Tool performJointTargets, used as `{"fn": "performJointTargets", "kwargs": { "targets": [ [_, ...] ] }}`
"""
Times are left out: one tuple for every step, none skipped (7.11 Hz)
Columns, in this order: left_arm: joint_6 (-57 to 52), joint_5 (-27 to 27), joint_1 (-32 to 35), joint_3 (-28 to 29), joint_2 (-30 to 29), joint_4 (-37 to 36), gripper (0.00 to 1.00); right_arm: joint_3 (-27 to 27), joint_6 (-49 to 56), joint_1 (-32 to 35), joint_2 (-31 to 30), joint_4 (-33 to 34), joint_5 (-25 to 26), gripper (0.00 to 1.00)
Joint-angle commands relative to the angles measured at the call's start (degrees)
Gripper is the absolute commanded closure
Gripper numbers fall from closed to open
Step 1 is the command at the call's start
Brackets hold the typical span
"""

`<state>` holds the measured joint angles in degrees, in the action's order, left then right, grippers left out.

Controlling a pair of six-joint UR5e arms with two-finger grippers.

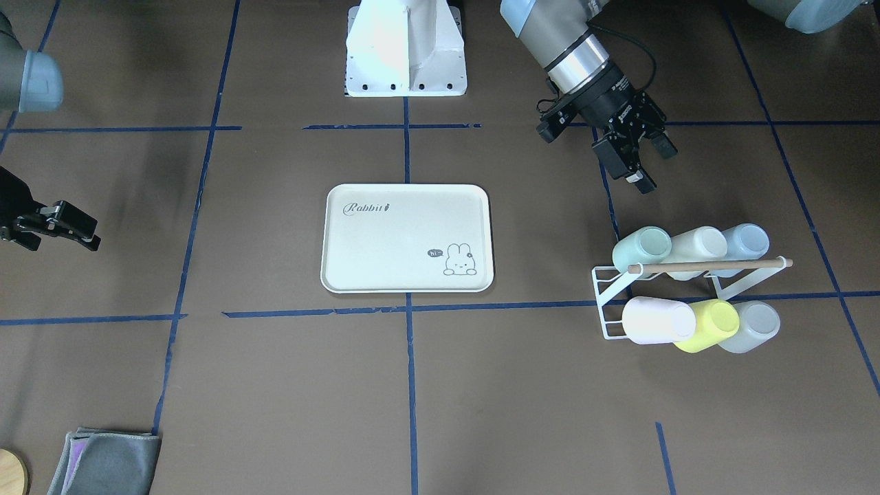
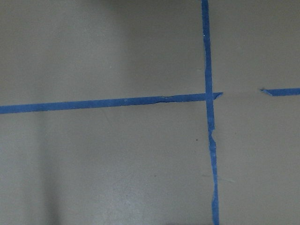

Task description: Pick up and place green cup on tray

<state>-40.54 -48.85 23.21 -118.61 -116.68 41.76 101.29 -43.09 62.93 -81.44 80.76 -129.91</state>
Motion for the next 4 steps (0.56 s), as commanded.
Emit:
{"fn": "performJointTargets", "kwargs": {
  "targets": [
    [0.38, 3.57, -2.99, 3.89, 0.05, -0.19, 0.00, 0.05, 0.03, 0.00, -0.04, 0.19, 0.88, 0.00],
    [0.38, 3.84, -3.09, 5.91, 0.04, -0.19, 0.00, -0.04, 1.85, 0.09, -0.30, 0.54, 2.72, 0.00],
    [0.20, 5.41, -3.17, 9.15, -0.30, -0.10, 0.00, -0.39, 4.66, 0.61, -0.39, 1.15, 3.17, 0.00],
    [0.03, 5.78, -3.17, 11.36, -0.48, 0.07, 0.00, -0.30, 4.77, 0.87, -0.39, 1.42, 3.18, 0.00]
  ]
}}
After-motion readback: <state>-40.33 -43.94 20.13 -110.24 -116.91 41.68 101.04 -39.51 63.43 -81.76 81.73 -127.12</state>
